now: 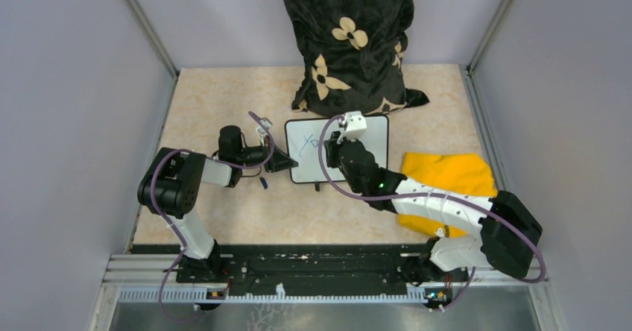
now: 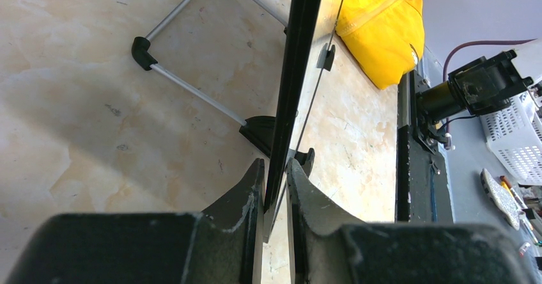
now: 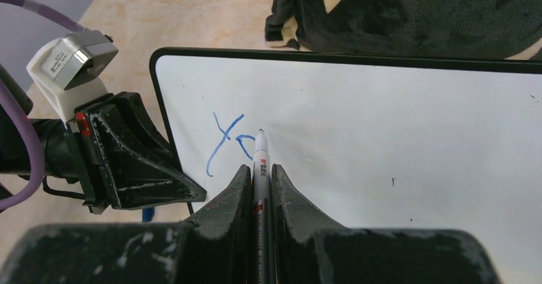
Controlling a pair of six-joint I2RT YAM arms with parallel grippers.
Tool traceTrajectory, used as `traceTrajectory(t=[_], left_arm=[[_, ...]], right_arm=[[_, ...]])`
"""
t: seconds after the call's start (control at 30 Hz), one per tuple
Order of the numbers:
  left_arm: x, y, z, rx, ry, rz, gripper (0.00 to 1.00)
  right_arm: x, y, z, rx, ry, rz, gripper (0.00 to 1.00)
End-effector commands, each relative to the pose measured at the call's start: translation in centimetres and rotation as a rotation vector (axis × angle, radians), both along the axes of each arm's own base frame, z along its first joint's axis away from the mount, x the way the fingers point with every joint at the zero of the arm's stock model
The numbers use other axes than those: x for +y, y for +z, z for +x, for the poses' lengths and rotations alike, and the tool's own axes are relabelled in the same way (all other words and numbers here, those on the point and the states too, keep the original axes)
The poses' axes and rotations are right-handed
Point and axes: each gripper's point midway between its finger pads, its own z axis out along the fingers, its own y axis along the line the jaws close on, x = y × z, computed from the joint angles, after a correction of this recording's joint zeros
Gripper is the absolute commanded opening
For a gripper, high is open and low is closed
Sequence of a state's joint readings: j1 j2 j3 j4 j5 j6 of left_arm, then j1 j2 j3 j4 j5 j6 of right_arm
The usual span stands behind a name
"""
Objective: Write a sentence on the whiteboard
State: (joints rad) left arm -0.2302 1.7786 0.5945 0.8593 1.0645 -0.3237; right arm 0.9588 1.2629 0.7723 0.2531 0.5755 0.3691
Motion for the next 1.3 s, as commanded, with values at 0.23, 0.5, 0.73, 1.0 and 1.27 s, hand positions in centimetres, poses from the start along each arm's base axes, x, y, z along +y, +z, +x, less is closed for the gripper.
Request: traceTrajectory(t=[0.23,0.5,0.73,1.0,1.27], left_arm=[[-0.3,-0.5,0.1,-0.001,-0.007,0.015,0.21],[-0.3,-0.5,0.1,0.002,-0.007,0.016,0.21],[-0.3,-0.5,0.1,0.001,-0.007,0.016,0.21],[-0.3,-0.5,0.1,0.001,-0.008,0.016,0.21],[-0.3,-0.4,0.1,0.001,-0.008,0.016,0.21]], right_arm=[[-0.1,-0.2,1.0,-0.005,-0.035,0.013,0.00],[-0.5,-1.7,0.7,0.025,-0.037,-0.006,0.00],[-0.7,-2.8,0.3,0.050,-0.037,-0.016,0.00],[-1.4,-3.7,-0.3,0.073,-0.041,-0.013,0.00],[-2.7,-3.9,-0.6,0.066,-0.073,-0.027,0.00]])
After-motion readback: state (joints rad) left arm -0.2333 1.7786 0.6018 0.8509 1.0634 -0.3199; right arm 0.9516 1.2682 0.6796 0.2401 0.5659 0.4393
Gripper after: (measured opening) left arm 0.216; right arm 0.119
